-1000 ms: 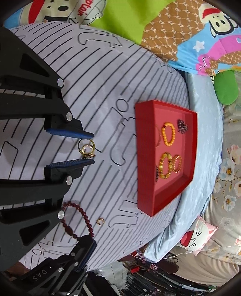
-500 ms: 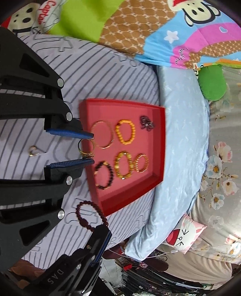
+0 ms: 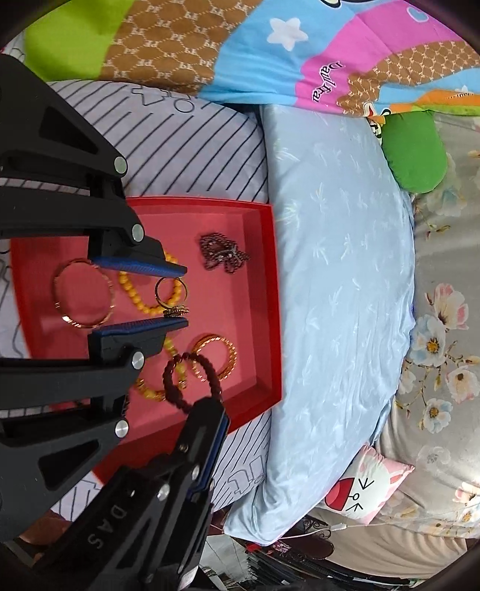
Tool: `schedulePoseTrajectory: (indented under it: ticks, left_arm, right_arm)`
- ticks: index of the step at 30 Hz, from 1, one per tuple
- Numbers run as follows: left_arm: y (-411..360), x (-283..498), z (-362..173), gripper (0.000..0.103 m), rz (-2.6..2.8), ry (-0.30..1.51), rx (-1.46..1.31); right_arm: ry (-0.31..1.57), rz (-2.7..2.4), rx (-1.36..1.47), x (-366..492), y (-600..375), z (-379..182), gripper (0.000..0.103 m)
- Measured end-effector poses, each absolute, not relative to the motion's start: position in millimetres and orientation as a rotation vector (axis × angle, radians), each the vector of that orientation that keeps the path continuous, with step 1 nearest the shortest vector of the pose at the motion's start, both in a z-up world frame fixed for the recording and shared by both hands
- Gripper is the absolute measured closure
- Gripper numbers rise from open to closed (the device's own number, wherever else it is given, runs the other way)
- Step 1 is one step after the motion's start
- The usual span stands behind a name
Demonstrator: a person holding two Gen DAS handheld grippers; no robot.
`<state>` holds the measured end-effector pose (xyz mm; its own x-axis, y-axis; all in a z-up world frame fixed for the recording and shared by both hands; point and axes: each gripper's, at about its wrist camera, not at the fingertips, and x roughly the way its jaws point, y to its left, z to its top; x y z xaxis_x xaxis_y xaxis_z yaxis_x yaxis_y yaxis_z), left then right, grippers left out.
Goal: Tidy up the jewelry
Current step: 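Carry the red bracelet and gold ring into the tray and open both grippers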
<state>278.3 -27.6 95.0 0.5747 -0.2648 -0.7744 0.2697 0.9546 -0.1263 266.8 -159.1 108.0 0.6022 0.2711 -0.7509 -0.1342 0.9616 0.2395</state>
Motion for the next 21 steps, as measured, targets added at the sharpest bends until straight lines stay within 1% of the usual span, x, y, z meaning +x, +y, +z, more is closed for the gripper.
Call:
schedulePoseTrajectory:
  ticks: [9,21]
  left_arm:
    - [-22,313,86,0.081,-0.297,0.912,-0.012]
    - [-36,352,52,0.081,-0.291,1.006,0.01]
  right_arm:
    - [0.975,0.283,0.221,332,-152,78,0.095]
    - [1.081,0.195,0.187,361,-164,34,0.094]
